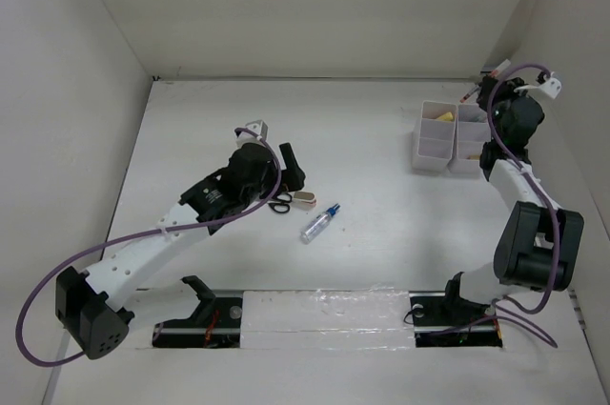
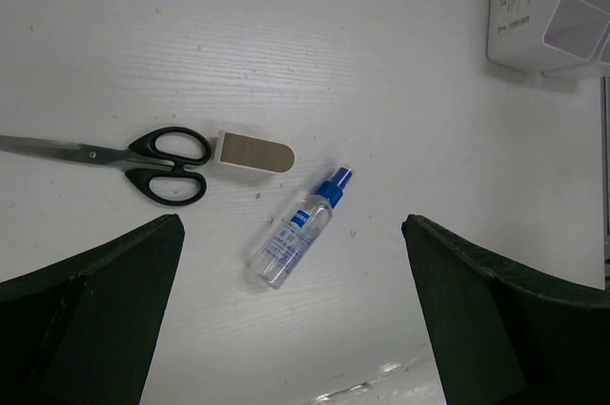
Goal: Sort the stationery into containers
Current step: Place the pen in the storage box.
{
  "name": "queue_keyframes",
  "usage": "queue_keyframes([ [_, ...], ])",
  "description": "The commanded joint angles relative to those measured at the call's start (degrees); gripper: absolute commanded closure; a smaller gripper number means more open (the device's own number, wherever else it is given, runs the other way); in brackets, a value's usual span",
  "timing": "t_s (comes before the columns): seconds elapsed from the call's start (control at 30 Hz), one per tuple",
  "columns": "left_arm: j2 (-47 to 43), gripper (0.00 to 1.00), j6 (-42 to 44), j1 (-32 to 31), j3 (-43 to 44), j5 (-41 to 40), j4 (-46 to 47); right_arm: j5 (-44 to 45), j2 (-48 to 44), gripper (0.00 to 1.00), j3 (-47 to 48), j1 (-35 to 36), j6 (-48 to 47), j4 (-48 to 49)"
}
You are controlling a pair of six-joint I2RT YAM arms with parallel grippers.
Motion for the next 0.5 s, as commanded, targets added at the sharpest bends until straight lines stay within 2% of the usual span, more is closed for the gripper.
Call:
queue_keyframes([
  [0.0,0.7,0.00,1.0,0.0,-0.2,1.0,2.5,5.5,2.8,1.00,2.1,-0.7,1.8,7.7],
  [0.17,0.7,0.00,1.5,0.0,-0.2,1.6,3.0,12.5,5.5,1.00,3.5,-1.7,1.8,7.4],
  [0.47,1.8,0.00,2.0,0.0,-0.2,2.7,3.5,12.5,11.5,1.00,6.6,-3.4,1.8,6.8],
])
